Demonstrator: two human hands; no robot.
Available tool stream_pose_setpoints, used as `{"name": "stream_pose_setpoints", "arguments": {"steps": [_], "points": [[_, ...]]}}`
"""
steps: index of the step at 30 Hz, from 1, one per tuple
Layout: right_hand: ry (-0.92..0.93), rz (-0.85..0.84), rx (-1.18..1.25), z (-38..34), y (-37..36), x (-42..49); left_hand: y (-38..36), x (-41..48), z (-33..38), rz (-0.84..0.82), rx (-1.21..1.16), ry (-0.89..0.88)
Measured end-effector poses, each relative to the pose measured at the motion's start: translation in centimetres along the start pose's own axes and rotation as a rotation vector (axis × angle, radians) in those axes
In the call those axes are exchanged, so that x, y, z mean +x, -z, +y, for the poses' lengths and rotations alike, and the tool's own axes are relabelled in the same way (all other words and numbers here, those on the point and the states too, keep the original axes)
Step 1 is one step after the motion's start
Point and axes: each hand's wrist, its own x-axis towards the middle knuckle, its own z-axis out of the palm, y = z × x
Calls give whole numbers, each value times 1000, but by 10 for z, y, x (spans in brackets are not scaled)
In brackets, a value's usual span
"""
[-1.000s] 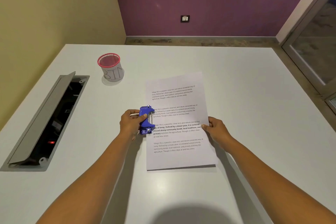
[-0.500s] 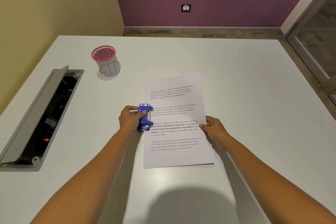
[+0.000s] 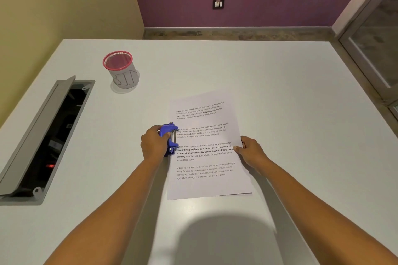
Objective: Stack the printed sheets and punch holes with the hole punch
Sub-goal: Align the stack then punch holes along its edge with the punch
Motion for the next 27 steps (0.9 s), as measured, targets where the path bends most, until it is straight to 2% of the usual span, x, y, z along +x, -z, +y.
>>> {"name": "stream_pose_setpoints", "arguments": {"steps": [5,9,13,19,27], "points": [[47,48,-23,3,-4,1,0,-2,3,13,52,-4],[88,279,-5,4,-11,0,-1,-3,4,28,53,20],[228,436,-184,4,-18,1,-1,-4,4,35,62,14],[473,291,-538,-13,-44,20,-2,-5,1,48,82,-17],[491,161,-757,-7,-72,43,-4,-4,-3,72,85,-35]]}}
